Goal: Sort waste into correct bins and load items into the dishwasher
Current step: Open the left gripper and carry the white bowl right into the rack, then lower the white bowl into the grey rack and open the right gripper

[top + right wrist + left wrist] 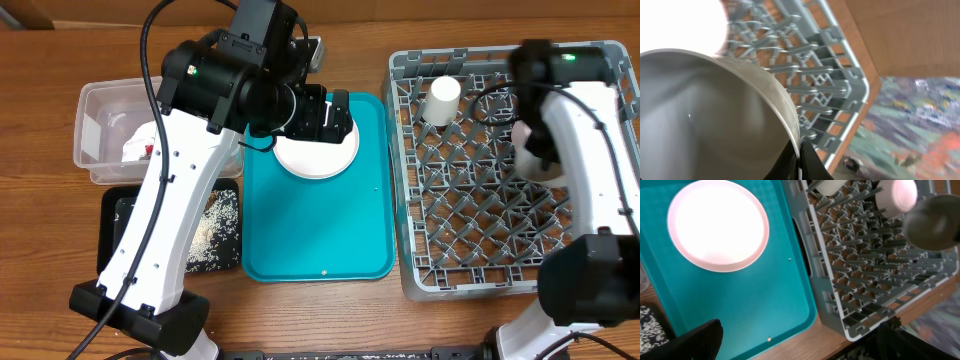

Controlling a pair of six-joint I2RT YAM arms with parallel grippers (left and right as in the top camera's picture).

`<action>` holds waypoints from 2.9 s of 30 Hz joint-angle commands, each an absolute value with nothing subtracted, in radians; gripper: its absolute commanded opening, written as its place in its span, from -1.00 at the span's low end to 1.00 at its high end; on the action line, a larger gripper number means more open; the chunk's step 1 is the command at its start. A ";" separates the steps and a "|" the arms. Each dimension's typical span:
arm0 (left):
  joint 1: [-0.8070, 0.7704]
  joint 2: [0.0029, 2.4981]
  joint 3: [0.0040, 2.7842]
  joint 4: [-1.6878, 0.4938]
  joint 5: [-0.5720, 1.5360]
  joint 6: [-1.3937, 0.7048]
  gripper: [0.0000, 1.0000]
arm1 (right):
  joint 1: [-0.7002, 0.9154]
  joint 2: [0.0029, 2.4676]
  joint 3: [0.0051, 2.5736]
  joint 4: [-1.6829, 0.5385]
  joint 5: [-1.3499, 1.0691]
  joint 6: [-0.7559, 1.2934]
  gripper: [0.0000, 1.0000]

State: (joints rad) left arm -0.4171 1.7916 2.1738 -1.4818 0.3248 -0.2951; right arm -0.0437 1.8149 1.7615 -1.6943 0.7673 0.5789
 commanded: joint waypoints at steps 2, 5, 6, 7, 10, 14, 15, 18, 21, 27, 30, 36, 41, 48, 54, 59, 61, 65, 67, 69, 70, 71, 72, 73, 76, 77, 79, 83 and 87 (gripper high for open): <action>-0.415 1.789 2.184 -1.484 0.280 -0.284 1.00 | -0.146 1.687 1.779 -1.694 0.799 0.565 -0.92; -0.415 1.789 2.184 -1.484 0.280 -0.284 1.00 | -0.224 1.629 1.779 -1.694 0.780 0.593 -0.92; -0.415 1.789 2.184 -1.484 0.281 -0.284 1.00 | -0.249 1.615 1.779 -1.694 0.751 0.618 -0.92; -0.415 1.789 2.184 -1.484 0.280 -0.284 1.00 | -0.273 1.606 1.779 -1.694 0.707 0.634 -0.92; -0.415 1.789 2.184 -1.484 0.281 -0.284 1.00 | -0.329 1.599 1.779 -1.694 0.598 0.632 -0.92; -0.415 1.789 2.184 -1.484 0.281 -0.284 0.99 | -0.334 1.599 1.742 -1.694 0.542 0.633 -0.92; -0.415 1.789 2.184 -1.484 0.281 -0.284 1.00 | -0.326 1.599 1.722 -1.694 0.527 0.633 -0.92; -0.415 1.789 2.184 -1.484 0.280 -0.284 1.00 | -0.281 1.599 1.649 -1.694 0.521 0.628 -0.92; -0.415 1.789 2.184 -1.484 0.280 -0.284 1.00 | -0.227 1.599 1.591 -1.694 0.527 0.629 -0.92; -0.415 1.789 2.184 -1.484 0.281 -0.284 1.00 | -0.125 1.599 1.559 -1.694 0.603 0.627 -0.92; -0.415 1.789 2.184 -1.484 0.280 -0.284 1.00 | -0.086 1.600 1.559 -1.694 0.596 0.548 -0.92; -0.415 1.789 2.184 -1.484 0.281 -0.284 1.00 | -0.025 1.610 1.559 -1.694 0.625 0.382 -0.92; -0.415 1.789 2.184 -1.484 0.281 -0.284 1.00 | 0.014 1.652 1.559 -1.694 0.627 0.232 -0.92; -0.415 1.789 2.184 -1.484 0.280 -0.284 1.00 | 0.058 1.726 1.559 -1.694 0.749 0.129 -0.92; -0.415 1.789 2.184 -1.484 0.280 -0.284 1.00 | 0.049 1.742 1.560 -1.694 1.113 0.120 -0.92; -0.415 1.789 2.184 -1.484 0.281 -0.284 1.00 | 0.050 1.742 1.560 -1.694 1.058 0.055 -0.92; -0.415 1.789 2.184 -1.484 0.281 -0.284 1.00 | 0.028 1.742 1.560 -1.688 1.077 -0.029 -0.92; -0.416 1.789 2.184 -1.484 0.280 -0.284 1.00 | -0.056 1.747 1.560 -1.582 1.100 -0.150 -0.92; -0.415 1.789 2.184 -1.484 0.280 -0.284 1.00 | -0.113 1.755 1.560 -1.544 1.100 -0.181 -0.92; -0.415 1.789 2.184 -1.484 0.280 -0.284 1.00 | -0.162 1.763 1.559 -1.540 1.098 -0.187 -0.92; -0.415 1.789 2.184 -1.484 0.280 -0.284 1.00 | -0.176 1.764 1.559 -1.531 1.098 -0.187 -0.92; -0.415 1.789 2.184 -1.484 0.280 -0.284 1.00 | -0.184 1.764 1.559 -1.518 1.098 -0.187 -0.92; -0.415 1.789 2.184 -1.484 0.280 -0.284 1.00 | -0.189 1.764 1.559 -1.504 1.099 -0.189 -0.92; -0.415 1.789 2.184 -1.484 0.280 -0.284 1.00 | -0.190 1.765 1.559 -1.498 1.100 -0.192 -0.92; -0.415 1.789 2.184 -1.484 0.281 -0.284 1.00 | -0.189 1.774 1.559 -1.496 1.098 -0.191 -0.92; -0.415 1.789 2.184 -1.485 0.280 -0.284 1.00 | -0.185 1.777 1.559 -1.498 1.093 -0.190 -0.92; -0.415 1.789 2.184 -1.484 0.281 -0.284 1.00 | -0.174 1.783 1.559 -1.503 1.052 -0.187 -0.92; -0.415 1.789 2.184 -1.484 0.280 -0.284 1.00 | -0.144 1.785 1.555 -1.524 1.001 -0.172 -0.92; -0.415 1.789 2.184 -1.484 0.281 -0.284 1.00 | -0.123 1.785 1.555 -1.528 0.991 -0.140 -0.92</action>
State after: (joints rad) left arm -0.4171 1.7916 2.1738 -1.4822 0.2943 -0.2951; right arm -0.1333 1.7817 1.5574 -1.5276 1.0065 -0.1757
